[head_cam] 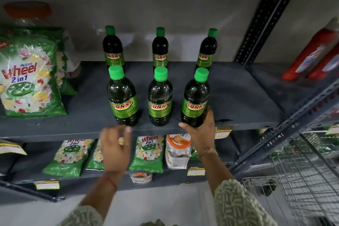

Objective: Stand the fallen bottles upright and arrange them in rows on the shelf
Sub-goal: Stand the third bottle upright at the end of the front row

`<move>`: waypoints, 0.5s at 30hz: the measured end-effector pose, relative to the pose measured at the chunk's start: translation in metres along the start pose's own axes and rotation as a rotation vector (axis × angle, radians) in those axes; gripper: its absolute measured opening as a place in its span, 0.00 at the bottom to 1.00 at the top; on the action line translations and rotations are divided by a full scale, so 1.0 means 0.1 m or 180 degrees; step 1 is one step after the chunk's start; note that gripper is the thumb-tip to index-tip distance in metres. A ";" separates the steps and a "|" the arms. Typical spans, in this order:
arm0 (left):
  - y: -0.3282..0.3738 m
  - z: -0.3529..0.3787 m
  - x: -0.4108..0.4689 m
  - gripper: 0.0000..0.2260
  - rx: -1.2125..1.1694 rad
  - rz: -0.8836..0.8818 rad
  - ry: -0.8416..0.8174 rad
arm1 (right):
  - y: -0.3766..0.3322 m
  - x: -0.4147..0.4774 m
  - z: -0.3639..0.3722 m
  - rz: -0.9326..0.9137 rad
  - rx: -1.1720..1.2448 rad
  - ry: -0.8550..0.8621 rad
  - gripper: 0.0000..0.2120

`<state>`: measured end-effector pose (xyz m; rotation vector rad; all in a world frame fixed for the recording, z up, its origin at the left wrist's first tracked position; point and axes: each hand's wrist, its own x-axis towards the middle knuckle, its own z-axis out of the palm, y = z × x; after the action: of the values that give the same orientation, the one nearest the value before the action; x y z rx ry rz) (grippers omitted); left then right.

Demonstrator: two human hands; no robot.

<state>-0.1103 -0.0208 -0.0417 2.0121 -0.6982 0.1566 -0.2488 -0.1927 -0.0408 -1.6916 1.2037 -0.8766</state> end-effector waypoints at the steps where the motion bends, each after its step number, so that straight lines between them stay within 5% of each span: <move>1: 0.11 0.10 -0.13 0.31 -0.0061 0.0060 -0.0357 | 0.00 0.01 -0.01 -0.0040 -0.0045 -0.0013 0.49; 3: 0.29 0.35 -0.19 0.33 -0.0230 -0.0096 -0.0802 | 0.03 0.04 -0.03 -0.0158 -0.0145 -0.0038 0.43; 7: 0.46 0.74 -0.02 0.41 -0.0493 -0.0571 -0.0739 | 0.10 0.10 -0.06 -0.0298 -0.0218 -0.0057 0.36; 11: 0.47 0.88 0.08 0.29 -0.0090 -0.0758 -0.0436 | 0.21 0.20 -0.26 -0.0258 -0.0216 0.0009 0.35; 15: 0.45 0.93 0.07 0.27 -0.0018 -0.0677 -0.0320 | 0.36 0.36 -0.63 -0.0232 -0.0197 0.0243 0.32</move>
<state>-0.1444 -0.1176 -0.0541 2.0846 -0.5411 -0.0722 -0.3068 -0.2484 -0.0474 -1.7750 1.2380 -0.9647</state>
